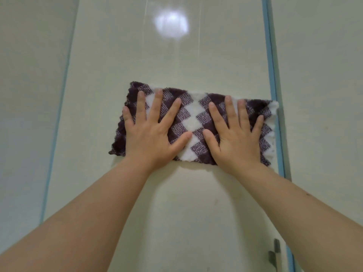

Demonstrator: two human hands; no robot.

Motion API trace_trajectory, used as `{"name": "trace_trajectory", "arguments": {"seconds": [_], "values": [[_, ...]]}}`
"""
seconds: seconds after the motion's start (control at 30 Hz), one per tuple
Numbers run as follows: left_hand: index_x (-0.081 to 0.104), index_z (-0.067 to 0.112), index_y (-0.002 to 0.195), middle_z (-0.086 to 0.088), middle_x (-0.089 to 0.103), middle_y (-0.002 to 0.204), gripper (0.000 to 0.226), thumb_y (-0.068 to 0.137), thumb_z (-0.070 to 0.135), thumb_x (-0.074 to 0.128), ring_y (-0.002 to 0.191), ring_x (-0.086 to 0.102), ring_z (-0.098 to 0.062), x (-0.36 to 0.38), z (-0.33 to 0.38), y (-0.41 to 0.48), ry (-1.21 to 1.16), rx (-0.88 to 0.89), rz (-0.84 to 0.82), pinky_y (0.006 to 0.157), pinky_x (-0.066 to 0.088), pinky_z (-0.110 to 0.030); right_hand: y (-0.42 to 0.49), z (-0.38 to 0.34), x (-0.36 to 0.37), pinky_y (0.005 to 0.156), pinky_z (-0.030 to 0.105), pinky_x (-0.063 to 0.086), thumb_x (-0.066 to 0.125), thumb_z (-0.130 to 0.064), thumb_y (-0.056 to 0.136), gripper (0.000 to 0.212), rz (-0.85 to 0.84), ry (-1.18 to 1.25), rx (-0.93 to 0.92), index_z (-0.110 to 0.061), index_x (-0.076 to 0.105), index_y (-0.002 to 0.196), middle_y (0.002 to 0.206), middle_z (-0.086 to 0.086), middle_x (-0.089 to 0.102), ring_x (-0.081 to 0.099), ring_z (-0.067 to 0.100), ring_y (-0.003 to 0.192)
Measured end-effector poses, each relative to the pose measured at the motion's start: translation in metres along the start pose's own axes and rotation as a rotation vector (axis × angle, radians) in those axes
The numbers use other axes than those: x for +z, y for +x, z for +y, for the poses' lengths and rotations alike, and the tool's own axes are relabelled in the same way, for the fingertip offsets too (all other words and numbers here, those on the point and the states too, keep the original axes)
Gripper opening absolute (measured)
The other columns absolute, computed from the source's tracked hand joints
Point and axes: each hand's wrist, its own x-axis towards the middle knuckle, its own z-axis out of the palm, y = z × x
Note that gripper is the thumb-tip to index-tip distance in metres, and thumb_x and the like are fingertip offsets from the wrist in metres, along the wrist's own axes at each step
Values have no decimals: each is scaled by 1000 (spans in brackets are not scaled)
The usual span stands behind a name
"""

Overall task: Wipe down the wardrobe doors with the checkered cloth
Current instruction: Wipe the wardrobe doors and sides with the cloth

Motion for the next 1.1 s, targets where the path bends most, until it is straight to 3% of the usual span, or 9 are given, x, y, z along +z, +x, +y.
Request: {"name": "trace_trajectory", "arguments": {"seconds": [0.33,0.5,0.67,0.87,1.1], "values": [[2,44,140,3,-1,157,77,73,78,15,143,-3,-31,-19,-109,-22,24,-78,10,109,2,-61,13,-108,11,104,56,-19,-1,-60,83,67,31,4,-131,-38,-8,146,157,0,-14,-18,25,142],[14,38,143,-4,9,156,77,77,76,19,141,8,-36,-20,-144,-34,4,-54,29,103,18,-65,13,-143,16,104,57,-20,4,-59,85,65,39,14,-167,-37,-9,145,157,1,-12,-19,25,142],[16,32,144,-8,11,156,75,80,71,22,142,5,-31,-20,-151,-41,3,-17,48,106,11,-62,9,-150,20,105,57,-17,6,-59,86,64,70,30,-169,-35,-4,145,157,1,-5,-12,24,143],[18,29,146,-12,10,155,78,81,73,14,142,6,-33,-20,-145,-59,20,-30,14,106,13,-62,-10,-147,31,106,59,-1,25,-55,88,62,159,51,-184,-31,27,145,154,6,23,11,27,141],[18,28,146,-14,10,155,76,83,72,13,142,6,-33,-15,-121,-85,39,-29,-25,106,12,-61,-37,-124,32,106,62,3,30,-55,87,61,167,46,-210,-30,32,143,153,6,26,16,27,141]]}}
